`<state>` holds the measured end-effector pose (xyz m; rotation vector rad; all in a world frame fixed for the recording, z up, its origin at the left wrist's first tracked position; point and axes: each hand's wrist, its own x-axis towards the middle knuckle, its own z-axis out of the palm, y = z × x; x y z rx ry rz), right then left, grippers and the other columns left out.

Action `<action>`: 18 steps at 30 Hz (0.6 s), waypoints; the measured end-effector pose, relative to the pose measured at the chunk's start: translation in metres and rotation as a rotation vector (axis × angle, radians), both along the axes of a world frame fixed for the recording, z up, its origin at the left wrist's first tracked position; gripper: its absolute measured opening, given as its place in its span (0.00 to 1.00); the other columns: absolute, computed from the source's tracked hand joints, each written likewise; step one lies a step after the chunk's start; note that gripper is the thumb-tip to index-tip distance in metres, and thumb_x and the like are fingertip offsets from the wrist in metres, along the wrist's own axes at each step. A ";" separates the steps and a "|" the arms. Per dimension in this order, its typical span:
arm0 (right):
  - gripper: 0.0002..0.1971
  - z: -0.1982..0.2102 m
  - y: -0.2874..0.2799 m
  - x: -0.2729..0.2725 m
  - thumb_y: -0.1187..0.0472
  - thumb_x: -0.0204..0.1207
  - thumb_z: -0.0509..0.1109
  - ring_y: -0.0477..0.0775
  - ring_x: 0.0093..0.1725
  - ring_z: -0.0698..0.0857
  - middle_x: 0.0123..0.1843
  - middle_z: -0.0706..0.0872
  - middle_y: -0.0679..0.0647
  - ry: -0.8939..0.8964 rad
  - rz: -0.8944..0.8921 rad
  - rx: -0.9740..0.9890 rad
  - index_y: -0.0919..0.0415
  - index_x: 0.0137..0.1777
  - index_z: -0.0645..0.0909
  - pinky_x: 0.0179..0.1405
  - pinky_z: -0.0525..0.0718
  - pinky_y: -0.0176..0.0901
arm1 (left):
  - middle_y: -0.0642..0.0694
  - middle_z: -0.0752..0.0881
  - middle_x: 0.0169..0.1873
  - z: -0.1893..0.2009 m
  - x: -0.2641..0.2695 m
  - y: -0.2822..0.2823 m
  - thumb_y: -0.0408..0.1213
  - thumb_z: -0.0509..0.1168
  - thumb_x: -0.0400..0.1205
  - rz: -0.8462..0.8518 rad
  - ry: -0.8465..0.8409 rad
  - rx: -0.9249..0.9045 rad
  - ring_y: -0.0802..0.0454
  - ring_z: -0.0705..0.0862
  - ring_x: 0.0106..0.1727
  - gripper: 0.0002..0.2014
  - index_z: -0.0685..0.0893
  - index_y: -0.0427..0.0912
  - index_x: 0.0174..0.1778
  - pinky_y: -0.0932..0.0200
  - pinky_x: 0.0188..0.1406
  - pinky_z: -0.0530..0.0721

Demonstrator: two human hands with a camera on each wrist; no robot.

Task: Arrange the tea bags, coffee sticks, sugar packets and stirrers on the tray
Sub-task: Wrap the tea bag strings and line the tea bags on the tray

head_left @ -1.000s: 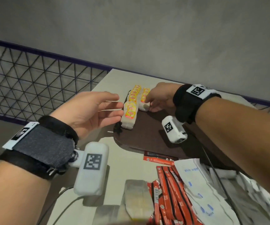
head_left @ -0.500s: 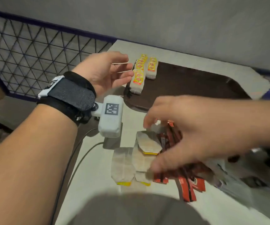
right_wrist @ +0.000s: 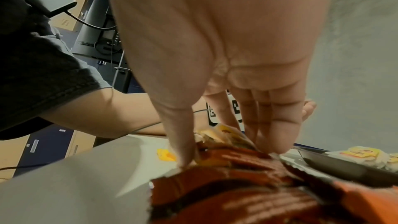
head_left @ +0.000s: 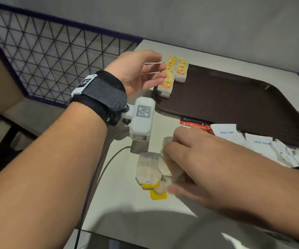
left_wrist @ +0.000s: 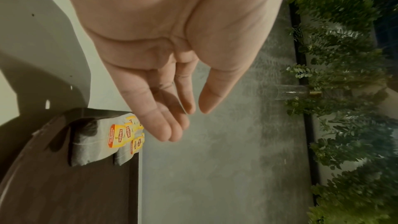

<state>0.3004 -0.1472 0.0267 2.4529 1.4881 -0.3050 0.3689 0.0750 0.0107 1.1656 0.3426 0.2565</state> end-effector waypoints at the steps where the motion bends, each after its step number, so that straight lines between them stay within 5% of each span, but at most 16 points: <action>1: 0.18 0.001 0.000 -0.002 0.39 0.84 0.62 0.52 0.61 0.69 0.58 0.63 0.47 -0.008 -0.003 0.009 0.48 0.65 0.68 0.62 0.81 0.53 | 0.40 0.91 0.42 0.000 0.000 0.000 0.34 0.69 0.85 -0.004 0.000 0.000 0.46 0.91 0.39 0.04 0.85 0.37 0.49 0.57 0.45 0.93; 3: 0.11 0.000 -0.001 -0.003 0.45 0.86 0.59 0.52 0.57 0.71 0.58 0.66 0.47 -0.007 -0.006 0.047 0.48 0.62 0.70 0.57 0.83 0.51 | 0.41 0.91 0.41 0.001 0.000 0.000 0.34 0.69 0.85 -0.009 -0.001 -0.001 0.47 0.91 0.39 0.04 0.84 0.38 0.49 0.57 0.45 0.93; 6: 0.08 -0.003 0.000 0.004 0.48 0.81 0.61 0.53 0.40 0.74 0.46 0.73 0.48 -0.035 0.049 0.152 0.50 0.45 0.74 0.38 0.80 0.48 | 0.41 0.91 0.40 0.002 0.000 0.000 0.34 0.69 0.85 -0.023 -0.006 -0.002 0.47 0.90 0.38 0.03 0.84 0.38 0.48 0.57 0.44 0.93; 10: 0.10 -0.006 0.003 0.025 0.50 0.81 0.62 0.52 0.38 0.79 0.37 0.76 0.47 0.019 0.042 0.253 0.51 0.39 0.76 0.39 0.82 0.55 | 0.41 0.91 0.41 0.003 0.000 -0.003 0.34 0.68 0.86 -0.035 -0.016 0.003 0.47 0.90 0.39 0.04 0.84 0.38 0.46 0.57 0.45 0.93; 15: 0.10 0.015 0.003 0.067 0.52 0.77 0.73 0.50 0.31 0.84 0.35 0.90 0.54 0.463 -0.268 0.588 0.57 0.40 0.89 0.35 0.84 0.50 | 0.40 0.92 0.46 0.004 0.001 -0.008 0.41 0.68 0.86 -0.130 -0.013 0.042 0.44 0.90 0.45 0.07 0.85 0.41 0.49 0.53 0.50 0.93; 18: 0.08 0.027 -0.001 0.087 0.61 0.77 0.76 0.53 0.31 0.82 0.35 0.88 0.62 0.746 -0.415 0.778 0.66 0.39 0.88 0.31 0.78 0.44 | 0.39 0.92 0.56 0.007 -0.002 -0.016 0.53 0.66 0.85 -0.284 0.020 0.109 0.45 0.90 0.47 0.18 0.85 0.41 0.59 0.53 0.44 0.92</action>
